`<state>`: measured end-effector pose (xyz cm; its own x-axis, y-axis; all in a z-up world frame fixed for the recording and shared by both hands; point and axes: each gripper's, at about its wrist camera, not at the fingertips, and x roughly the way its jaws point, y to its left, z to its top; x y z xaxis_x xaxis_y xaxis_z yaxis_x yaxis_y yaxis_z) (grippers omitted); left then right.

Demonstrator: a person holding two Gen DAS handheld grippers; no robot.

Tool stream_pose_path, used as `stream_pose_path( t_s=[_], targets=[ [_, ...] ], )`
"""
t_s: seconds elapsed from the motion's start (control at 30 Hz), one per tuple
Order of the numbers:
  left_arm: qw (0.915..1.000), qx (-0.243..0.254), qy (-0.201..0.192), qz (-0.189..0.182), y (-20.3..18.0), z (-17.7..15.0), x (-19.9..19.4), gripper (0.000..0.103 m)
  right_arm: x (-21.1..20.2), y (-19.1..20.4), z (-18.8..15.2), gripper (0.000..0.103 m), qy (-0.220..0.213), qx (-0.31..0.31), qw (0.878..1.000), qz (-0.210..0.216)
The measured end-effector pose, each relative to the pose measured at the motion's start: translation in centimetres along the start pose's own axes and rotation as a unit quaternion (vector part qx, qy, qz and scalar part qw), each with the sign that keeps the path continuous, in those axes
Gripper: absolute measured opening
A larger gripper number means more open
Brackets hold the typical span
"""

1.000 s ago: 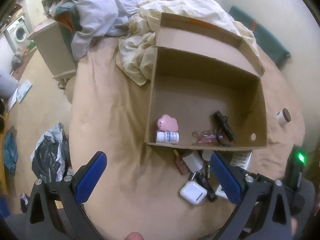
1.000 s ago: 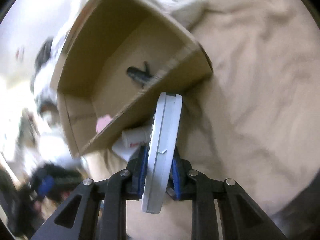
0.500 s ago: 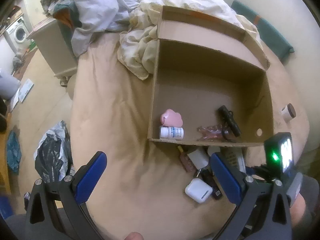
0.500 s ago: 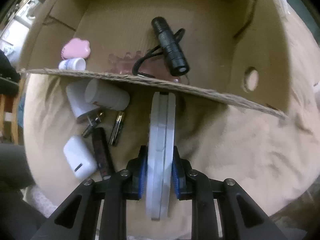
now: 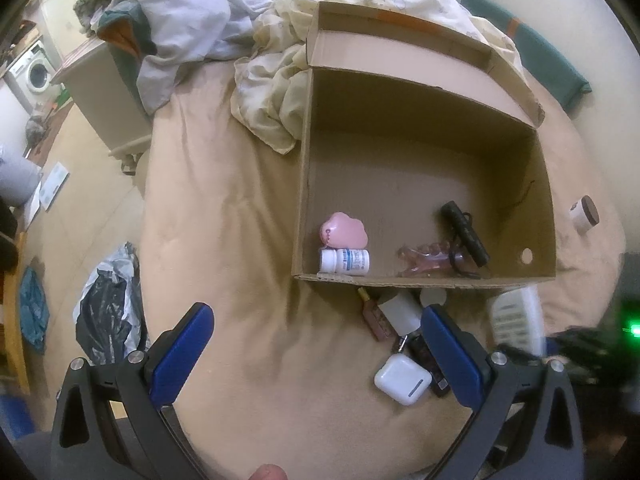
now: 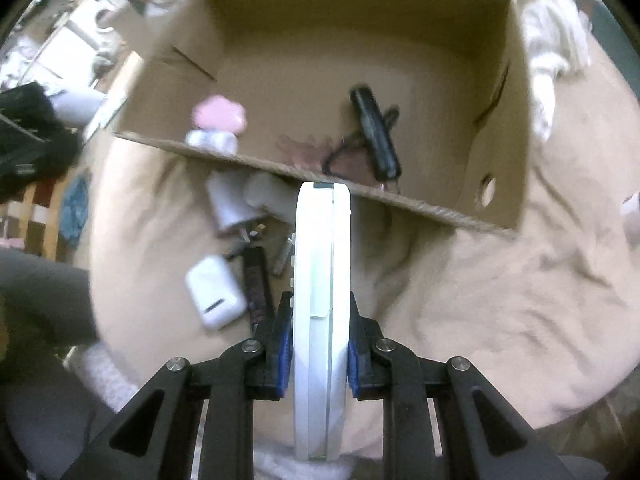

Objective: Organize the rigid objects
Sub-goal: 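Lower the left tool and grasp the white earbuds case while the right tool holds the phone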

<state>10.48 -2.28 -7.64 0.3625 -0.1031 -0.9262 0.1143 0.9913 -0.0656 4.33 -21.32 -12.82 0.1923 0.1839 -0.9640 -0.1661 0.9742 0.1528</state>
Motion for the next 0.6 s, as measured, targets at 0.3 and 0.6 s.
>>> stream_pose_path(
  t_s=[0.3,0.6],
  targets=[
    [0.9998,0.008,0.005,0.016,-0.3,-0.2,0.6,0.103,-7.2,-3.1,1.5,0.024,-0.157,0.014,0.987,0.043],
    [0.9989,0.039,0.02,0.014,-1.4,-0.9,1.6,0.103,-11.0,-3.0,0.8,0.024,-0.287,0.014,0.955,0.067]
  ],
)
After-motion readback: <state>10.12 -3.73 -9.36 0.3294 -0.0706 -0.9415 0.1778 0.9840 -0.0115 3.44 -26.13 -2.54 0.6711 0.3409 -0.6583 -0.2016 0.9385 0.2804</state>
